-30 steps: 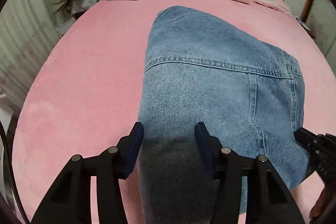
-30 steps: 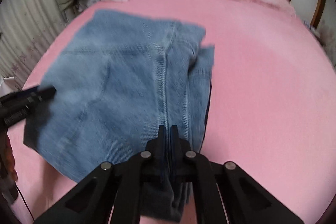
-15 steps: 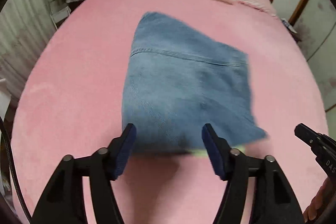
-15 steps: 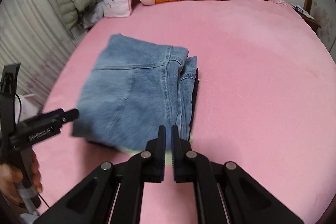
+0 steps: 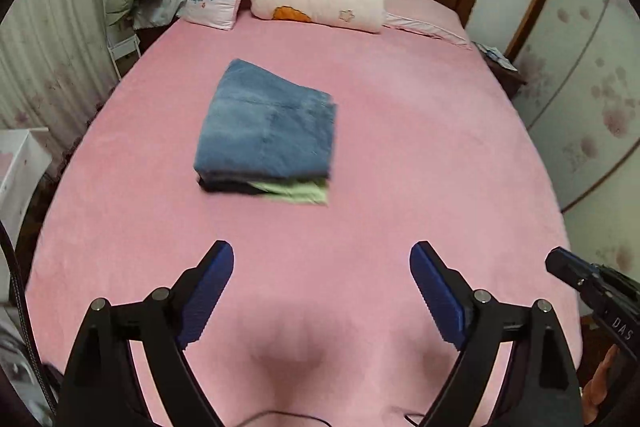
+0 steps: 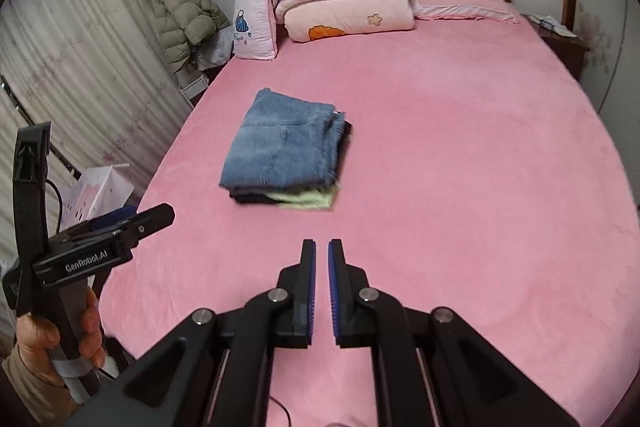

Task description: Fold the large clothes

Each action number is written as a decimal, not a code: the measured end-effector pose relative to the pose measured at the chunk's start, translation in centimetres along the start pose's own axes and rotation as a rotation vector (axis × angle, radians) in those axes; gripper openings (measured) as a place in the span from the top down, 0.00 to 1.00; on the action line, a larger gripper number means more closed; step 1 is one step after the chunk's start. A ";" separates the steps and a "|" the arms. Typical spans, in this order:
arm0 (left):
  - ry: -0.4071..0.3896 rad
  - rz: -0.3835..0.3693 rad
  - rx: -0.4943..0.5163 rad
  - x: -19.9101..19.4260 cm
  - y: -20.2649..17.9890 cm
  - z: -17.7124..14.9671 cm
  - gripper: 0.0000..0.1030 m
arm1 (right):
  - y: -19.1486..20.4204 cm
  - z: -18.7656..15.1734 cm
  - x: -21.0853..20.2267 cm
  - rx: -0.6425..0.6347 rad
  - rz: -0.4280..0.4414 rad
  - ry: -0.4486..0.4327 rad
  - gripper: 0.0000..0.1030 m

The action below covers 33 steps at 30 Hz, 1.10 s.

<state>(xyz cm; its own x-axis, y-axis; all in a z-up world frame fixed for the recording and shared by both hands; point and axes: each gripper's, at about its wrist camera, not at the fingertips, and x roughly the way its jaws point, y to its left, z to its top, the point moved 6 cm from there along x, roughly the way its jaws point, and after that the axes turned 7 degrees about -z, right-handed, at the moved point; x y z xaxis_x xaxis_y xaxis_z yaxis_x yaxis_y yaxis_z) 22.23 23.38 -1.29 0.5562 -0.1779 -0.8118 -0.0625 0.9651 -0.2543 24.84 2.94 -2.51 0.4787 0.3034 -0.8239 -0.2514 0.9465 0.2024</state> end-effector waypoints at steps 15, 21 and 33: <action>0.027 -0.024 -0.070 -6.1 -11.4 -14.4 0.13 | -9.7 -11.9 -11.1 0.010 -0.014 0.001 0.94; 0.063 0.027 -0.070 -4.7 -11.7 -18.9 0.13 | -10.6 -15.2 -11.7 -0.057 -0.090 -0.015 0.94; 0.045 0.065 -0.029 -4.4 -12.7 -21.1 0.13 | -10.5 -18.2 -10.9 0.021 -0.085 -0.028 0.94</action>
<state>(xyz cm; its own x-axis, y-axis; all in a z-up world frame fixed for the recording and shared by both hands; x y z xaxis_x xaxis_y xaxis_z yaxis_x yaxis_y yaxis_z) 3.13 7.86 -5.60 0.5128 -0.1242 -0.8495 -0.1219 0.9689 -0.2152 6.98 -12.33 -5.25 0.5208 0.2246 -0.8236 -0.1915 0.9709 0.1437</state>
